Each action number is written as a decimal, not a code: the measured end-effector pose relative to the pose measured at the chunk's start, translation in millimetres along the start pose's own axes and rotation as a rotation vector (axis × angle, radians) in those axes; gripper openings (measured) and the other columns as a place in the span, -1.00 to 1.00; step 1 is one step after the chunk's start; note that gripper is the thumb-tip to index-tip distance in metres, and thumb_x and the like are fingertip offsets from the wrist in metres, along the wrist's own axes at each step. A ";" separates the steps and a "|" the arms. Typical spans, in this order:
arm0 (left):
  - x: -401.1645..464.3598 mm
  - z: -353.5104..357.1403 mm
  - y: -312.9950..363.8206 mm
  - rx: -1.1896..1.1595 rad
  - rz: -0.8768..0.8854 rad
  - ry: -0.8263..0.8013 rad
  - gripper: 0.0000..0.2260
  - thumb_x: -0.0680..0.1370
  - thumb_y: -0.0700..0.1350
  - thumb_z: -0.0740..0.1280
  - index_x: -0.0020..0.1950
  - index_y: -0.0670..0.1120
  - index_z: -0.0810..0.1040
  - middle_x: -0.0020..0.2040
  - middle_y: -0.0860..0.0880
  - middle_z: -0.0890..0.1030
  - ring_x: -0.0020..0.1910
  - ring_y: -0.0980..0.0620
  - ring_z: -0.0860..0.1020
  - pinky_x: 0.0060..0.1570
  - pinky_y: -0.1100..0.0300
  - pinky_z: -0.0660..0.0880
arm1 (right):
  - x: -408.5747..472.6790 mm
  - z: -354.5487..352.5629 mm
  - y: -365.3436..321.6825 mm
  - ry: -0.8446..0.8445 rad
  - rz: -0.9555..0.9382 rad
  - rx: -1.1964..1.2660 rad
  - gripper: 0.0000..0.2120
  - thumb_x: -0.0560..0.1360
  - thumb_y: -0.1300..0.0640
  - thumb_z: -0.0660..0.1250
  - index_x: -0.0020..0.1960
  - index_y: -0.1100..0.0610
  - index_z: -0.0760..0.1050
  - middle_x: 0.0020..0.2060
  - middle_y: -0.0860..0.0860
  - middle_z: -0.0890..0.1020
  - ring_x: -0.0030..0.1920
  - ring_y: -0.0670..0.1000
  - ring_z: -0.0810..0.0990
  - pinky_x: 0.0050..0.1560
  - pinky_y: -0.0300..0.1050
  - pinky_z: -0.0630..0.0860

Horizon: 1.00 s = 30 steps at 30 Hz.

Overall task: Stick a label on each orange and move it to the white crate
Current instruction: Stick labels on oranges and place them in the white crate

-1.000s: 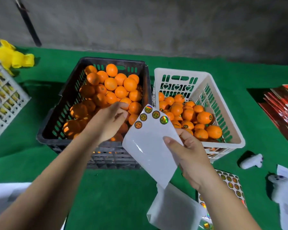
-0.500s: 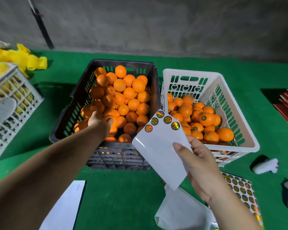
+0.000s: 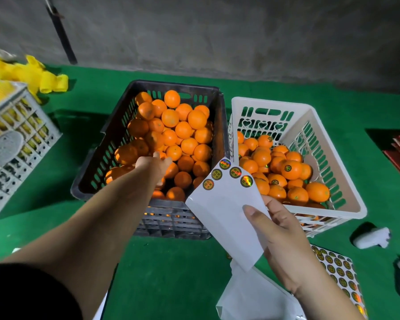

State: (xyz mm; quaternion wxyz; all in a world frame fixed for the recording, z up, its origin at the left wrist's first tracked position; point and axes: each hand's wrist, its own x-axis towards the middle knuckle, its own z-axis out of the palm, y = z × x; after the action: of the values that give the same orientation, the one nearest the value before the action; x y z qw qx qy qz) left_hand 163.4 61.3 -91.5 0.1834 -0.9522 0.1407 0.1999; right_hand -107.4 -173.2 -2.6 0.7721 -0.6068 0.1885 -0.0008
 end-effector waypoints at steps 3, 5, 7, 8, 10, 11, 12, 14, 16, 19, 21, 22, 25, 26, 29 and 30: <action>1.3 -1.4 -2.4 -0.078 0.001 0.086 -0.20 0.53 -0.17 0.54 0.60 0.10 0.11 0.51 -0.18 0.25 -0.19 -0.15 0.50 -0.45 0.06 0.43 | -0.1 1.4 1.9 -0.005 -0.001 -0.008 -0.69 0.52 0.10 0.41 0.26 0.04 0.64 0.20 0.06 0.73 0.18 0.16 0.72 0.29 0.30 0.57; -5.7 -8.0 -2.9 -0.037 0.031 0.080 -0.33 0.54 -0.08 0.55 0.54 0.05 0.27 0.50 -0.18 0.24 -0.21 -0.12 0.50 -0.40 0.08 0.46 | 0.0 0.6 2.8 0.005 0.004 0.006 -0.72 0.57 0.17 0.37 0.28 0.08 0.63 0.20 0.06 0.73 0.19 0.17 0.72 0.28 0.26 0.57; -9.0 -11.9 -4.3 -0.066 0.035 0.055 -0.44 0.53 0.05 0.53 0.47 -0.01 0.42 0.49 -0.17 0.23 -0.06 -0.16 0.60 -0.19 0.05 0.59 | 0.2 0.0 1.9 0.004 0.006 -0.001 -0.73 0.61 0.21 0.35 0.29 0.08 0.62 0.20 0.06 0.73 0.20 0.17 0.71 0.27 0.21 0.58; -13.4 -16.4 -4.5 -0.207 0.044 0.072 -0.39 0.52 0.10 0.53 0.51 -0.01 0.41 0.50 -0.17 0.21 0.08 -0.22 0.61 -0.03 0.00 0.63 | 0.3 -0.9 1.1 -0.001 0.002 -0.004 -0.73 0.60 0.20 0.36 0.29 0.06 0.63 0.21 0.05 0.73 0.20 0.17 0.71 0.26 0.20 0.58; -31.3 -33.3 -6.7 -0.713 0.088 0.189 -0.33 0.48 0.19 0.55 0.52 0.07 0.42 0.51 -0.10 0.29 0.30 -0.20 0.56 0.20 -0.02 0.59 | 0.2 -3.5 -1.7 -0.013 -0.012 0.000 -0.72 0.58 0.17 0.38 0.27 0.00 0.65 0.23 0.05 0.72 0.21 0.16 0.71 0.26 0.21 0.58; -45.4 -41.9 -8.1 -1.018 0.130 0.274 -0.40 0.44 0.26 0.56 0.43 0.18 0.49 0.43 0.03 0.44 0.30 -0.09 0.57 0.22 0.03 0.56 | 0.1 -5.4 -4.4 -0.022 -0.019 0.006 -0.71 0.57 0.16 0.38 0.26 -0.03 0.66 0.24 0.05 0.71 0.22 0.16 0.71 0.26 0.22 0.60; -66.8 -51.4 -6.8 -1.317 0.177 0.314 -0.50 0.41 0.34 0.55 0.29 0.32 0.53 0.29 0.21 0.56 0.27 0.04 0.59 0.24 0.07 0.54 | 0.3 -8.4 -7.4 -0.032 -0.027 0.009 -0.70 0.56 0.16 0.39 0.26 -0.05 0.66 0.25 0.06 0.71 0.23 0.17 0.70 0.25 0.21 0.62; -113.6 -61.1 2.4 -1.773 0.346 0.211 -0.47 0.33 0.49 0.49 0.23 0.36 0.57 0.21 0.34 0.63 0.31 0.19 0.58 0.42 0.03 0.45 | 1.1 -15.7 -14.2 -0.066 -0.053 -0.006 -0.67 0.54 0.14 0.46 0.29 -0.05 0.64 0.27 0.07 0.70 0.24 0.19 0.69 0.22 0.19 0.64; -147.6 -57.3 19.3 -2.033 0.558 0.052 -0.22 0.31 0.49 0.51 0.41 0.11 0.55 0.40 0.16 0.61 0.44 0.10 0.54 0.47 0.05 0.45 | -0.1 -22.3 -21.3 -0.105 -0.085 -0.043 -0.62 0.50 0.09 0.54 0.30 -0.06 0.63 0.26 0.08 0.70 0.22 0.21 0.70 0.15 0.18 0.67; -187.7 -48.5 46.7 -2.161 0.693 -0.045 -0.31 0.27 0.37 0.63 0.28 0.03 0.69 0.30 0.03 0.69 0.33 0.03 0.62 0.28 0.12 0.59 | -5.1 -28.2 -28.2 -0.169 -0.146 -0.174 -0.63 0.51 0.08 0.54 0.30 -0.09 0.63 0.24 0.07 0.71 0.19 0.21 0.71 0.14 0.19 0.68; -204.6 -40.8 59.3 -2.160 0.699 -0.010 -0.47 0.19 0.31 0.70 0.05 0.13 0.69 0.08 0.03 0.69 0.12 0.02 0.63 0.16 0.16 0.59 | -9.3 -29.9 -28.5 -0.221 -0.175 -0.225 -0.64 0.54 0.11 0.48 0.31 -0.09 0.61 0.24 0.06 0.71 0.19 0.18 0.71 0.11 0.08 0.69; -211.1 -38.2 64.4 -2.154 0.697 0.021 -0.53 0.19 0.25 0.72 -0.03 0.14 0.65 -0.02 0.05 0.66 0.02 0.05 0.61 0.05 0.22 0.56 | -11.7 -28.9 -28.4 -0.236 -0.193 -0.245 -0.63 0.54 0.11 0.46 0.33 -0.10 0.60 0.24 0.03 0.71 0.20 0.16 0.71 0.10 -0.02 0.69; -221.7 -33.0 75.2 -2.144 0.623 0.108 -0.71 0.29 0.03 0.62 -0.08 0.17 0.60 -0.12 0.14 0.67 -0.12 0.18 0.65 -0.14 0.31 0.56 | -21.8 -21.6 -25.7 -0.048 -0.385 -0.660 -0.41 0.52 -0.02 0.51 0.50 -0.17 0.39 0.39 -0.16 0.51 0.37 -0.09 0.52 0.29 -0.29 0.45; -225.5 -32.1 78.4 -2.109 0.606 0.129 -0.70 0.30 0.03 0.60 -0.06 0.19 0.59 -0.11 0.16 0.68 -0.12 0.19 0.66 -0.16 0.32 0.57 | -25.7 -18.3 -24.3 0.102 -0.525 -0.905 -0.36 0.53 -0.04 0.51 0.54 -0.12 0.34 0.40 -0.11 0.41 0.40 -0.08 0.41 0.36 -0.29 0.31; -237.7 -28.2 83.1 -1.982 0.617 0.209 -0.60 0.29 0.07 0.60 0.06 0.22 0.55 -0.04 0.21 0.64 -0.09 0.20 0.65 -0.18 0.28 0.57 | -36.9 -7.2 -27.3 0.311 -0.915 -1.264 -0.53 0.56 -0.08 0.46 0.44 -0.04 0.51 0.39 0.08 0.41 0.37 0.19 0.35 0.40 -0.07 0.16; -242.1 -27.0 84.5 -1.960 0.634 0.221 -0.54 0.30 0.07 0.60 0.13 0.20 0.53 0.00 0.20 0.62 -0.08 0.19 0.64 -0.17 0.26 0.56 | -39.4 -5.0 -29.5 0.279 -0.952 -1.251 -0.60 0.57 -0.12 0.42 0.36 -0.03 0.58 0.36 0.06 0.47 0.35 0.20 0.40 0.40 -0.02 0.20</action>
State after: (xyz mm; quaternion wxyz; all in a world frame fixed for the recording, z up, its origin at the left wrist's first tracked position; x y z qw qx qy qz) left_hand -69.8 22.0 11.5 -0.7470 -0.6160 0.1766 0.1772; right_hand -138.7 -176.6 35.5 0.1742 -0.9372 -0.0307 -0.3005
